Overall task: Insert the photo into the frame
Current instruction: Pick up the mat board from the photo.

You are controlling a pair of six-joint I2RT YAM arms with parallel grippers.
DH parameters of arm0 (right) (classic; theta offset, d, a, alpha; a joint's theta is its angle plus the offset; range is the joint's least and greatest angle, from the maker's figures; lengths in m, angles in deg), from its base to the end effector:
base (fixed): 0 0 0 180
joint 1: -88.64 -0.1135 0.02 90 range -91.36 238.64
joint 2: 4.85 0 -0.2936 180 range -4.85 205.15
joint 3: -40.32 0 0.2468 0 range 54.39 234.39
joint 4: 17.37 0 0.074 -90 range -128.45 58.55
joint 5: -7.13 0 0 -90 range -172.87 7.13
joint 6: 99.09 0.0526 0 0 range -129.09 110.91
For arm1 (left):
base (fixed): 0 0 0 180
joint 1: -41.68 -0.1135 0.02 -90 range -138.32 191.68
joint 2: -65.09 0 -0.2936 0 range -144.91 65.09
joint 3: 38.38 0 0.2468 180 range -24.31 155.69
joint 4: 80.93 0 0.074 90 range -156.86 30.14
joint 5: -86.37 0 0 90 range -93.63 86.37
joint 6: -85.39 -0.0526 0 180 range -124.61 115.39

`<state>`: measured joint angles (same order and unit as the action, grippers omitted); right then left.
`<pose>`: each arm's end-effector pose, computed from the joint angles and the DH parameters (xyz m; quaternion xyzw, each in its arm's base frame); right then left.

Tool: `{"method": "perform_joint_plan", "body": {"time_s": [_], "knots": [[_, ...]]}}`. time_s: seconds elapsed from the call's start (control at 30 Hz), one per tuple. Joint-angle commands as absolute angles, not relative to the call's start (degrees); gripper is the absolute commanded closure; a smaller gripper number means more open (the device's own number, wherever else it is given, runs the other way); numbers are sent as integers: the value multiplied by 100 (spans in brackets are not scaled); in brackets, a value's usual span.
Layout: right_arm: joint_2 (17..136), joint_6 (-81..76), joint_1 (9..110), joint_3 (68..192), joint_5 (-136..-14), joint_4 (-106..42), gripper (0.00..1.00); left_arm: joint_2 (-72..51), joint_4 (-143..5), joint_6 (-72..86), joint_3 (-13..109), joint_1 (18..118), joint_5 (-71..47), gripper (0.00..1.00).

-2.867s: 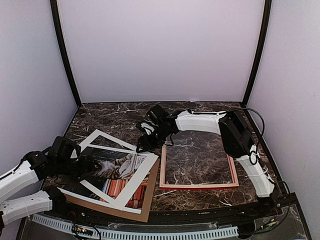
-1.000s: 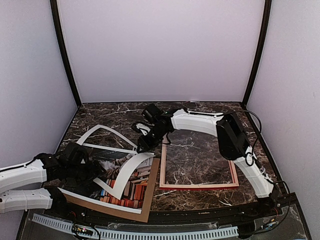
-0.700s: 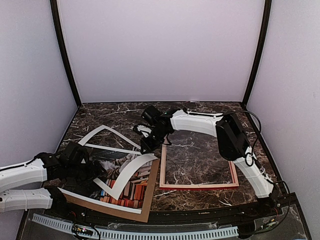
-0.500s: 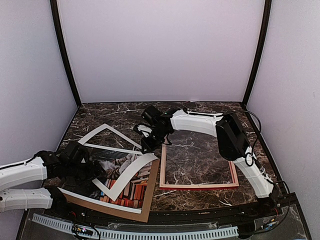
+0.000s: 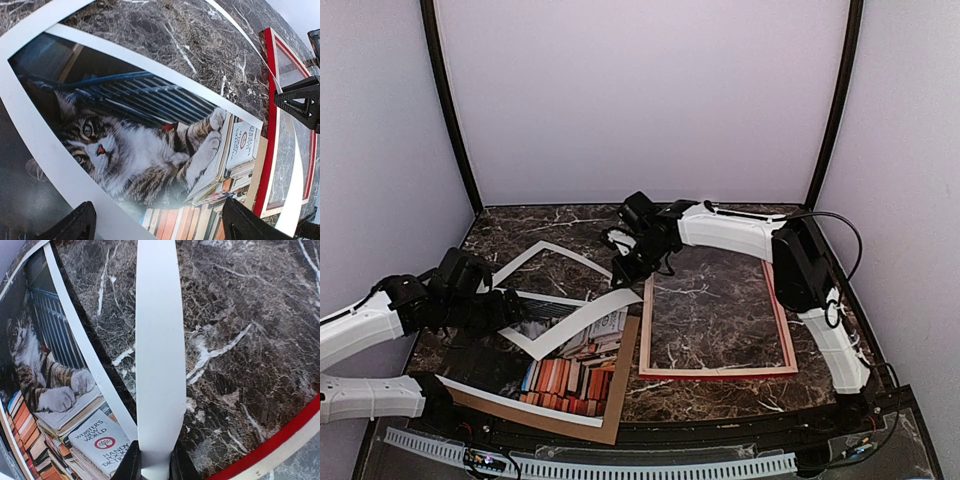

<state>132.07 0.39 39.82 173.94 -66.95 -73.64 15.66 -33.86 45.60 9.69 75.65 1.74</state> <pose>0.3473 0.4189 0.1924 -0.3559 0.8877 0.2433 0.1619 0.1351 -0.0851 0.2361 -0.1484 0.9222 -0.2051 0.2924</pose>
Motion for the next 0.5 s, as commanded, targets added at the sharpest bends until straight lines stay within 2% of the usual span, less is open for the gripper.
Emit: {"method": "perform_joint_plan", "body": {"time_s": [0.0,0.2,0.47], "knots": [[12734,146,4051,17201,-6871,-7177,92,1439,-3186,3990,1479,7578,604,9],[12032,156,4251,16437,-7324,-7083,92,1150,-3310,3532,2007,7569,799,9],[10611,264,4699,14785,-8066,-7076,92,671,-3954,3194,2345,7560,582,8]]}}
